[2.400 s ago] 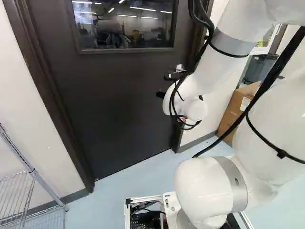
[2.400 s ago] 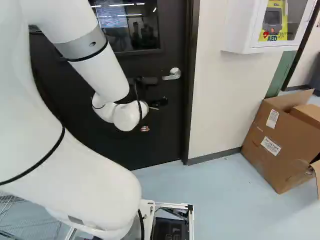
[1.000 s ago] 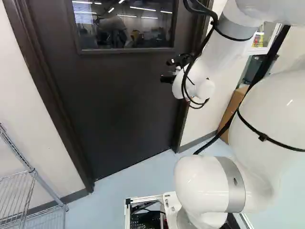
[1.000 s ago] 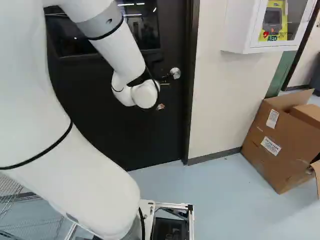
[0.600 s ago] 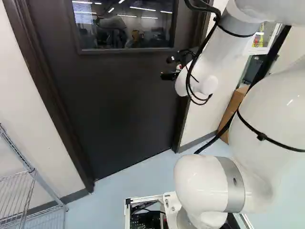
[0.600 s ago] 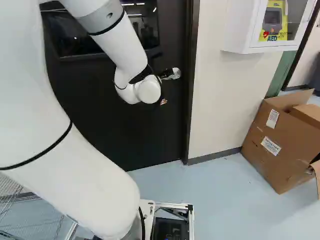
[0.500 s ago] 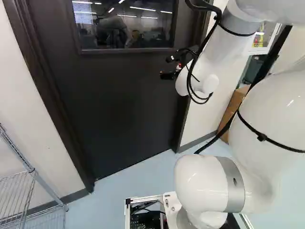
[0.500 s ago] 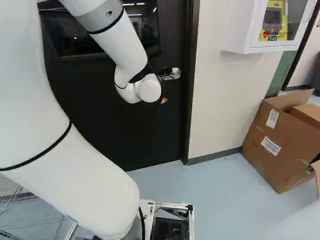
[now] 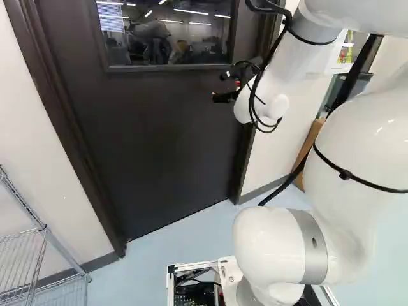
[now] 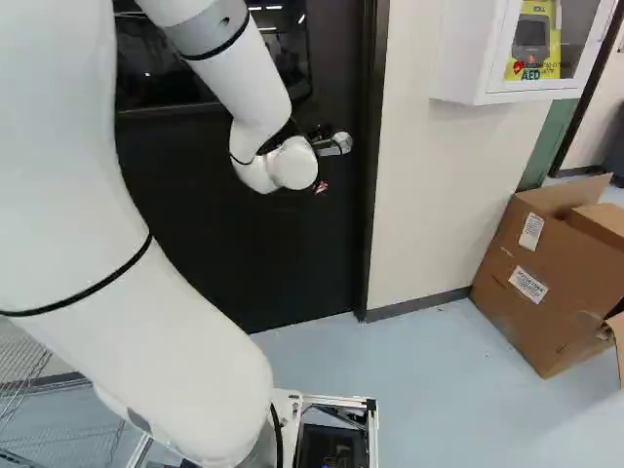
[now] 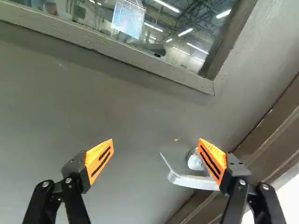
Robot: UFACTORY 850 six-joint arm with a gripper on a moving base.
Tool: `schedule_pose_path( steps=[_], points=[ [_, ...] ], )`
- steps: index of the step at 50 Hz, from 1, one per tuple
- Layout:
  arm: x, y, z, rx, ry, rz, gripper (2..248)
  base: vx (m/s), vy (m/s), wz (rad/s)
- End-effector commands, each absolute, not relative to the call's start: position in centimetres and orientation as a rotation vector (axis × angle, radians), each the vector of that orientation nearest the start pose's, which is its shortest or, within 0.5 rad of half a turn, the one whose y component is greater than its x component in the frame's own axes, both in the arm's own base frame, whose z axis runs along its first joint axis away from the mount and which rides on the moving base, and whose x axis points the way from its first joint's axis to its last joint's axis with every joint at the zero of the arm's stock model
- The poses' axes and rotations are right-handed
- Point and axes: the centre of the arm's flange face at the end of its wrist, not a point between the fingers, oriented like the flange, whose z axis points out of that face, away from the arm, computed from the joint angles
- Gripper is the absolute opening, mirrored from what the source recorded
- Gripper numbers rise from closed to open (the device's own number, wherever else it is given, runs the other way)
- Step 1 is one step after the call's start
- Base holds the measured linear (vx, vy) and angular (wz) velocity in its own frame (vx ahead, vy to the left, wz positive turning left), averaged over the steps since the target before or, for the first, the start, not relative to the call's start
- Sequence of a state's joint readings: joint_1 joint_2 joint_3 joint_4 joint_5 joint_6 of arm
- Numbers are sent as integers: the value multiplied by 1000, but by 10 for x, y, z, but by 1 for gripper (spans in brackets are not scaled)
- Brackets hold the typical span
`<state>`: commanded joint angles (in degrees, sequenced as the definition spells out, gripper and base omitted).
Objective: Open the door and move inside
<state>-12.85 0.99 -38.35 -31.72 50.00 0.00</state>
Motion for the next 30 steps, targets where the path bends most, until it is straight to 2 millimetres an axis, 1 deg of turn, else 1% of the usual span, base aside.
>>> schedule_pose_path(
  steps=[12, 30],
  points=[
    [469, -67, 512, -2302, -634, -2189, 247, 0, 0, 0],
    [471, -67, 512, -2301, -635, -2189, 247, 0, 0, 0]
  ],
)
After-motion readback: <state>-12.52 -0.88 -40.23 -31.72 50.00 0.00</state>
